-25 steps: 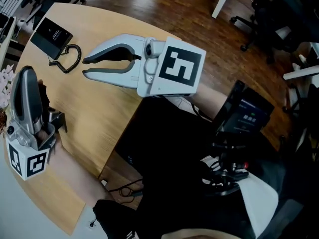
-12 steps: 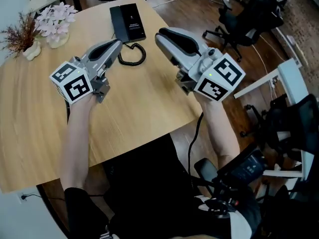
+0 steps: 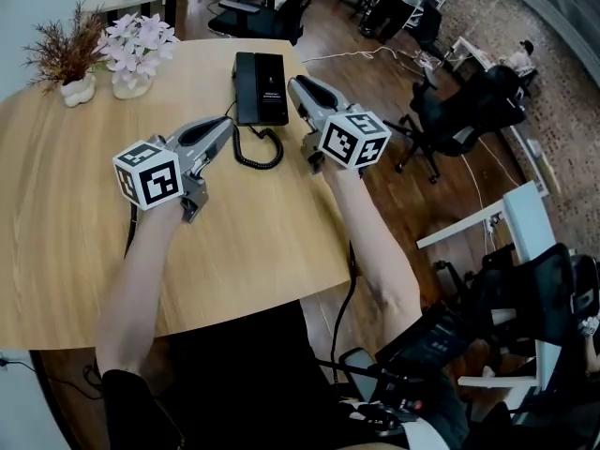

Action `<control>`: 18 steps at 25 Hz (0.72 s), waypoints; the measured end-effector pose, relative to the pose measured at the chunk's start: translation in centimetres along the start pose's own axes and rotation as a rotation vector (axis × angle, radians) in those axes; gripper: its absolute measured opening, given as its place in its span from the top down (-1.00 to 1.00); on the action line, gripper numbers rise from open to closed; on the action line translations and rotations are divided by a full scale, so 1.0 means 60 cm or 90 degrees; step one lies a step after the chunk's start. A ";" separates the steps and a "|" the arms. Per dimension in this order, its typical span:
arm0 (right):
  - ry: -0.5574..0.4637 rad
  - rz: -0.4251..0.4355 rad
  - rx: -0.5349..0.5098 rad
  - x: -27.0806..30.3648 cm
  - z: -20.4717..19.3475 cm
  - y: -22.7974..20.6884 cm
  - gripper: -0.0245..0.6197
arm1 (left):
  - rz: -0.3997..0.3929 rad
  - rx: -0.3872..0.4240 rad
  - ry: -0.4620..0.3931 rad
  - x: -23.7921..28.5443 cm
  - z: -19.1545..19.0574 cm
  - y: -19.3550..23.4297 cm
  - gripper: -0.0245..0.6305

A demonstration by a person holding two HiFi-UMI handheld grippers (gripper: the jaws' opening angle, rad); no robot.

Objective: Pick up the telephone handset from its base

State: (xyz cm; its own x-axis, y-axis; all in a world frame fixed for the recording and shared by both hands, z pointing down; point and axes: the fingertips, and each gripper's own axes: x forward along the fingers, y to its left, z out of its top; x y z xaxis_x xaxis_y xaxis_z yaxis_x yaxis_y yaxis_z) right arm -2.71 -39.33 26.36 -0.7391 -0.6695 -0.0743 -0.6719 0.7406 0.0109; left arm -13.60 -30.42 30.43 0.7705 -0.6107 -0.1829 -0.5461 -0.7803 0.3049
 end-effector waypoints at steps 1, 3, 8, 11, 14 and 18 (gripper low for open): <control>-0.001 -0.013 0.011 0.008 -0.008 -0.018 0.72 | 0.001 0.000 -0.001 0.000 0.000 0.001 0.93; -0.008 -0.033 0.038 0.018 -0.028 -0.047 0.72 | 0.003 -0.001 -0.002 0.000 0.000 0.003 0.93; -0.011 -0.049 0.089 0.008 -0.088 -0.082 0.72 | 0.021 -0.025 0.003 -0.002 -0.007 0.018 0.93; -0.017 -0.047 0.096 0.001 -0.086 -0.095 0.72 | 0.049 -0.052 0.011 -0.002 -0.004 0.033 0.93; -0.021 -0.046 0.106 -0.008 -0.089 -0.103 0.72 | 0.066 -0.083 -0.011 -0.003 -0.001 0.057 0.93; -0.021 -0.043 0.098 -0.011 -0.090 -0.102 0.72 | 0.078 -0.127 -0.032 0.008 0.003 0.092 0.93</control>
State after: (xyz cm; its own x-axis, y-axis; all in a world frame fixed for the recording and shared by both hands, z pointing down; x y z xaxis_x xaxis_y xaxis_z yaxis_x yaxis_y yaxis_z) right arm 1.63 -43.74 31.71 -0.6892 -0.7172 -0.1031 -0.7025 0.6963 -0.1473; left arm -16.27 -35.03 31.87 0.6822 -0.7094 -0.1772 -0.5553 -0.6603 0.5057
